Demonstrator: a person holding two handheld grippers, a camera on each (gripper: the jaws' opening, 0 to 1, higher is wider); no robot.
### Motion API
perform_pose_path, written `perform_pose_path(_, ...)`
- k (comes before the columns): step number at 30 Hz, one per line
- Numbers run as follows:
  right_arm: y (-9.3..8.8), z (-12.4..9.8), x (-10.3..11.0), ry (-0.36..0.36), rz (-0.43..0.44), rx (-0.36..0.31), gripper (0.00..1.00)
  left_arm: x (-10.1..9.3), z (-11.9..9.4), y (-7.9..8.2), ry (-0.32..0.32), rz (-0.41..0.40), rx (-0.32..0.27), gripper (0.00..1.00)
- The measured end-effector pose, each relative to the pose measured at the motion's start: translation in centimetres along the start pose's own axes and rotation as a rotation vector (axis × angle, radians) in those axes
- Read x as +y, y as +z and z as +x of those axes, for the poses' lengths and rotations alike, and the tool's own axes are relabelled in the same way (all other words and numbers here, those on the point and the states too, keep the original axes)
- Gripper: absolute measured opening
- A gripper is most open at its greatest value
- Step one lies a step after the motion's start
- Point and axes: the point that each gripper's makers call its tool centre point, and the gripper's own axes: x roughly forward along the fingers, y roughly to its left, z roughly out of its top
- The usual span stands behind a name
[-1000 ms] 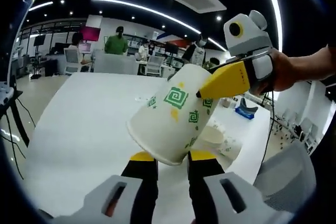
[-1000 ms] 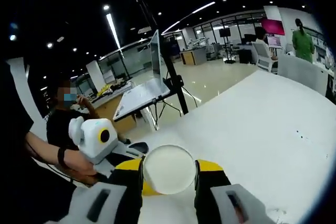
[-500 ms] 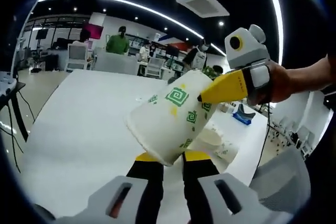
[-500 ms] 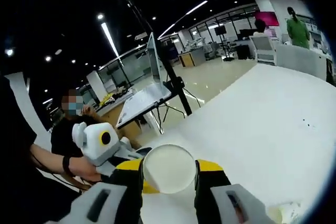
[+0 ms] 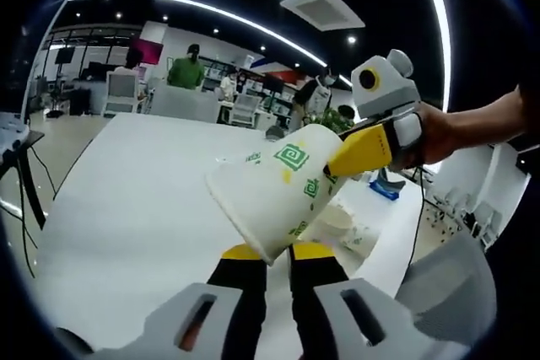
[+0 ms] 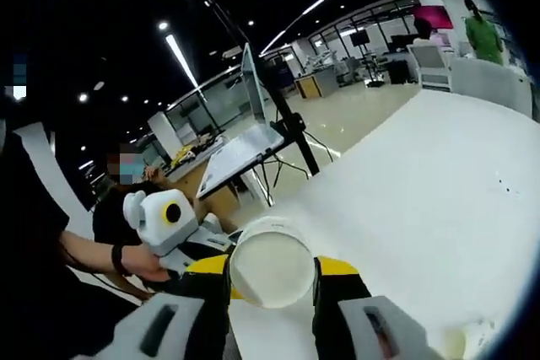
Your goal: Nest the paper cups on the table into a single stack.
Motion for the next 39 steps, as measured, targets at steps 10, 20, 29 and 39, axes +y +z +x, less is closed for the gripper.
perform_pose_path(10, -0.5, 0.3, 0.0, 0.038, 0.009, 0.027, 0.37, -1.1, -0.4, -0.8, -0.044, 0.032, 0.027, 0.02)
perform_pose_path(20, -0.8, -0.1, -0.5, 0.009, -0.017, 0.044, 0.39, -2.4, 0.3, -1.1, -0.067, 0.074, 0.037, 0.00)
perform_pose_path(29, -1.3, -0.2, -1.4, -0.056, -0.060, 0.062, 0.41, -2.5, 0.5, -1.5, -0.083, 0.069, 0.047, 0.00)
perform_pose_path(39, -1.7, -0.3, -2.2, -0.119, -0.112, 0.068, 0.46, -1.9, 0.8, -1.6, -0.060, 0.032, 0.051, 0.00)
